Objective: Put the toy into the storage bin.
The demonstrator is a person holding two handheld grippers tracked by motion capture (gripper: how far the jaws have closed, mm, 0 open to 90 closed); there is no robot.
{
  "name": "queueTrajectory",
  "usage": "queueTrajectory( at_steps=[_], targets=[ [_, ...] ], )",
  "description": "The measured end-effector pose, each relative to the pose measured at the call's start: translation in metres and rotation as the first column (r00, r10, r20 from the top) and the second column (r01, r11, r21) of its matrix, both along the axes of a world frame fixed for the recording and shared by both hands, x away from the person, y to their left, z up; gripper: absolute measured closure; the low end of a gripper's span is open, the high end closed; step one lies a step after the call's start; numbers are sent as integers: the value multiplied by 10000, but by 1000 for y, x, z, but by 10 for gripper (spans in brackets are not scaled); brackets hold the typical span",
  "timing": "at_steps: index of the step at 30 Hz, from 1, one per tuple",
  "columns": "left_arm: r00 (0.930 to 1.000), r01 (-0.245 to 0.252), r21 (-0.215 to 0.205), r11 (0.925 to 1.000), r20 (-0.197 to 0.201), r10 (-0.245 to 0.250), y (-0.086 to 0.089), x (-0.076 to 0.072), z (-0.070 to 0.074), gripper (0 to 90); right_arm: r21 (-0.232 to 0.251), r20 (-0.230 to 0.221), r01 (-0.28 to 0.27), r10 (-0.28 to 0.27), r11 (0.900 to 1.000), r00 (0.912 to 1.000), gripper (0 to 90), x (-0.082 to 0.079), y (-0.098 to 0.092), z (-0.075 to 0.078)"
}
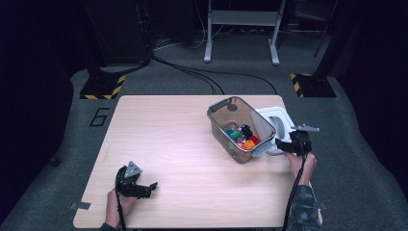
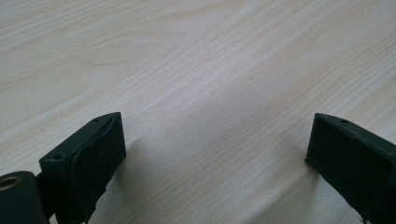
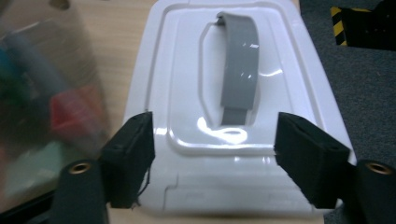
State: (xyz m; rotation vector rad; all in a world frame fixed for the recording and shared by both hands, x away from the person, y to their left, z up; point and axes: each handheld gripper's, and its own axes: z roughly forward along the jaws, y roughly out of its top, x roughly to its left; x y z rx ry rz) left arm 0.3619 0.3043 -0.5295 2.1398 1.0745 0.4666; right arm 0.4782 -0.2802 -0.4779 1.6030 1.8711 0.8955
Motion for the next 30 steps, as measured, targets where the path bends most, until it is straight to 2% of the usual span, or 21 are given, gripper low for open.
queueTrajectory(
  at_steps=[2, 3, 4, 5, 6, 10, 12, 14, 15, 16, 17, 18, 19, 20, 22, 24, 25, 27, 28, 30],
  targets=[
    [10000, 7, 8, 10000, -14, -7, 0, 0, 0, 43, -140, -141, 65, -67, 9999, 9999, 330, 9, -1, -3],
    [10000, 7, 8, 10000, -14, -7, 0, 0, 0, 43, -140, -141, 65, -67, 9999, 9999, 330, 9, -1, -3],
    [10000, 6, 1, 10000, -20, -6, 0, 0, 0, 43, -13, -207, 126, -126, 9999, 9997, 364, 18, -1, -6],
    [10000, -7, -5, 10000, 1, 7, 0, 0, 0, 43, -304, -164, 162, -167, 9994, 9997, 387, 21, -1, -7],
    [9998, -98, -38, 9999, 172, 98, -1, 0, -1, 43, -337, -72, 131, -133, 9993, 9999, 402, 24, -1, -9],
    [10000, 11, 1, 10000, -17, -11, 0, 0, 0, 43, -400, -162, 295, -302, 9988, 9994, 406, 32, -2, -21],
    [10000, -31, -24, 10000, -30, 31, 0, 0, 0, 43, -330, -26, 358, -359, 9988, 9994, 411, 34, -2, -24],
    [10000, -29, -24, 10000, 0, 29, 0, 0, 0, 43, -549, 60, 396, -394, 9977, 9992, 415, 35, -2, -25],
    [10000, 3, -6, 10000, 2, -3, 0, 0, 0, 43, -515, 102, 375, -370, 9980, 9993, 419, 36, -3, -25],
    [10000, -17, -19, 10000, 6, 17, 0, 0, 0, 43, -274, 100, 327, -324, 9991, 9994, 408, 37, -4, -26],
    [10000, -25, -24, 10000, 3, 25, 0, 0, 0, 43, -216, -164, 338, -341, 9992, 9993, 412, 41, -5, -27],
    [10000, -25, -19, 10000, 5, 25, 0, 0, 0, 43, -26, -206, 422, -422, 9991, 9989, 432, 43, -7, -26],
    [10000, -25, -22, 10000, 4, 25, 0, 0, 0, 43, 146, -94, 428, -426, 9990, 9990, 449, 44, -8, -25],
    [10000, -20, -17, 10000, 6, 20, 0, 0, 0, 43, -129, 47, 467, -467, 9988, 9989, 460, 46, -6, -25],
    [10000, -1, -10, 10000, 12, 1, 0, 0, 0, 43, -383, -67, 247, -250, 9990, 9997, 468, 49, -3, -27],
    [10000, -26, -22, 10000, 4, 26, 0, 0, 0, 43, -416, -348, 293, -308, 9987, 9989, 501, 54, -1, -28],
    [10000, -19, -17, 10000, 5, 19, 0, 0, 0, 43, -243, -272, 285, -291, 9993, 9992, 536, 55, -2, -28],
    [10000, -22, -17, 10000, 11, 22, 0, 0, 0, 43, -216, -256, 403, -408, 9990, 9988, 605, 58, 0, -28],
    [10000, -23, -21, 10000, 6, 23, 0, 0, 0, 43, -358, -276, 482, -492, 9982, 9984, 640, 59, 1, -27],
    [10000, 4, 3, 10000, 0, -4, 0, 0, 0, 44, -442, -289, 458, -471, 9980, 9985, 653, 59, 2, -26]
  ],
)
